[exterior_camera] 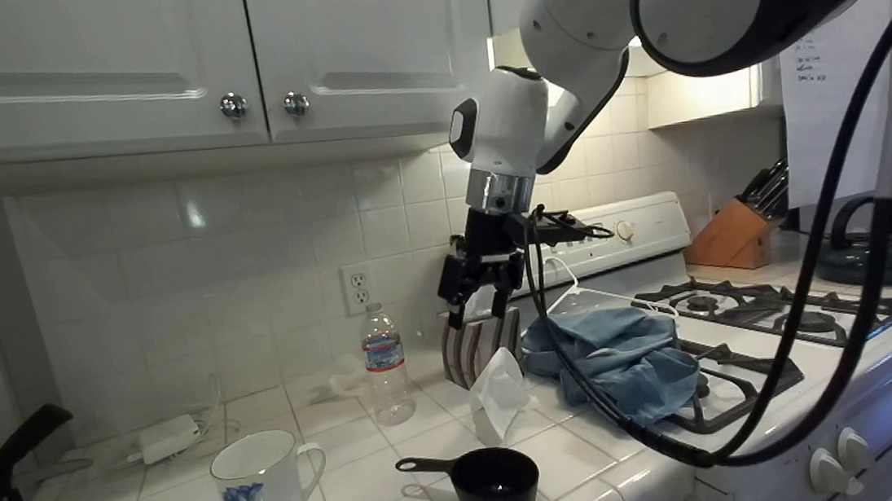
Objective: Remove one paper towel from the tissue box
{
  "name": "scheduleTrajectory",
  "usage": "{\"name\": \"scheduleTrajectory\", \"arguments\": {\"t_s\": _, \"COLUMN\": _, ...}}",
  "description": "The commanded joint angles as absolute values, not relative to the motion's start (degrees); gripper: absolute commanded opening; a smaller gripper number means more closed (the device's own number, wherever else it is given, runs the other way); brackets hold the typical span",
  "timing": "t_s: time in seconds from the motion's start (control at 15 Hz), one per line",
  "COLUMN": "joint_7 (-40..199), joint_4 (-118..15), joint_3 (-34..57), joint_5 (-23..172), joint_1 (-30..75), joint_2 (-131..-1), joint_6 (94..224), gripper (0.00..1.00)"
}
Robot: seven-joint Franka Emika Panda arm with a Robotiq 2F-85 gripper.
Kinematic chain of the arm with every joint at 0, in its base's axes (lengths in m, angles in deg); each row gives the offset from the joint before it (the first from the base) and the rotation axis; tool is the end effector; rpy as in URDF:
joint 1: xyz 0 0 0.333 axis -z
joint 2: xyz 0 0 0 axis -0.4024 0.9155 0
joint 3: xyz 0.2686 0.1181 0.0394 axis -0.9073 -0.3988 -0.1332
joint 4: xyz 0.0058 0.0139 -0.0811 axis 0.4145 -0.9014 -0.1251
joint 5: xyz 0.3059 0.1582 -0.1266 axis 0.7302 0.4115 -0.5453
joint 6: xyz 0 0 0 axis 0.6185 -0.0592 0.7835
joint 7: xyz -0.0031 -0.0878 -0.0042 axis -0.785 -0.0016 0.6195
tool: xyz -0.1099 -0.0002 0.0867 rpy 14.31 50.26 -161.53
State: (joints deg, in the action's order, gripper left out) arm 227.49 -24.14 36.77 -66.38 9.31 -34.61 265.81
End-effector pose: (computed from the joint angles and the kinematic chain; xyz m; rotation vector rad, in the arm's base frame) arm 0.5820 0.0233 0.2938 -2.9745 -0.2235 -0.3777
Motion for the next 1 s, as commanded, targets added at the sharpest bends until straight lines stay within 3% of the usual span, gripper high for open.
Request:
{"name": "scheduleTrajectory", "arguments": {"t_s": 0.0, "joint_7": 228.0, "joint_4": -29.4, "joint_3": 38.6, "joint_5": -66.4, "joint_1": 5.1, "joint_2": -36.3, "joint_6": 266.4, "gripper": 1.00}}
{"name": "scheduleTrajectory", "arguments": {"t_s": 0.93, "joint_7": 227.6, "joint_4": -30.8, "joint_3": 42.9, "joint_5": -66.4, "joint_1": -4.9, "joint_2": -35.6, "joint_6": 266.1, "gripper": 1.00}}
